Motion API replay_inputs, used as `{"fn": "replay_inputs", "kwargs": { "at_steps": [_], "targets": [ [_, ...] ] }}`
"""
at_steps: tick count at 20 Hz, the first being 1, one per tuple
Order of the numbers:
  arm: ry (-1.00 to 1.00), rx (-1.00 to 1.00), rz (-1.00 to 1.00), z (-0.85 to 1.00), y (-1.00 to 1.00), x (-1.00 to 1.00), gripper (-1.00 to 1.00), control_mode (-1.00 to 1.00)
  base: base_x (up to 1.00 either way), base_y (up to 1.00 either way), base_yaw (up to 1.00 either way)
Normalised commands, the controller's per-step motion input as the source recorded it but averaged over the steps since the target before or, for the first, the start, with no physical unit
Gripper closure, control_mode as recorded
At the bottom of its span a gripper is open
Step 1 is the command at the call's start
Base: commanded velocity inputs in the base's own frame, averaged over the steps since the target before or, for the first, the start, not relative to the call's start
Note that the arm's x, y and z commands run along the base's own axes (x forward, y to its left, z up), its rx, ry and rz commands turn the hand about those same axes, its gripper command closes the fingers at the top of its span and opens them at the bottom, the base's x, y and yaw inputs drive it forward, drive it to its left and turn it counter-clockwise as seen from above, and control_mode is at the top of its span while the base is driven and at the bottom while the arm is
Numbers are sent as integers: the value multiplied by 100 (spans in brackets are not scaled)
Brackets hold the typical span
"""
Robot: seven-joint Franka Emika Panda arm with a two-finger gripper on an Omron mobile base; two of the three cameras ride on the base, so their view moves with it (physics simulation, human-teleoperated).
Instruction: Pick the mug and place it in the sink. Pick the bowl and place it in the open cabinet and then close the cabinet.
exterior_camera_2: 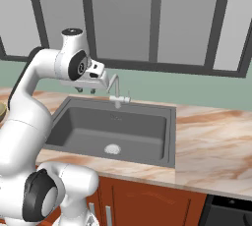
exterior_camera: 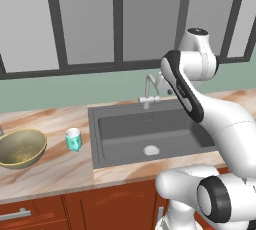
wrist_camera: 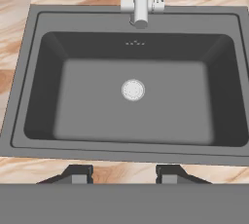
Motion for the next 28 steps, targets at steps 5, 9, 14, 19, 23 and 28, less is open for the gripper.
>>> {"fn": "replay_inputs", "kwargs": {
  "at_steps": [5,9,14,19,23,28],
  "targets": [
    [0,0,0,0,0,0,-100,-100,0,0,0],
    [0,0,0,0,0,0,-100,-100,0,0,0],
    [0,0,0,0,0,0,-100,-100,0,0,0],
    [0,0,0,0,0,0,-100,-100,0,0,0],
    [0,0,0,0,0,0,-100,-100,0,0,0],
    [0,0,0,0,0,0,-100,-100,0,0,0]
  ]
}}
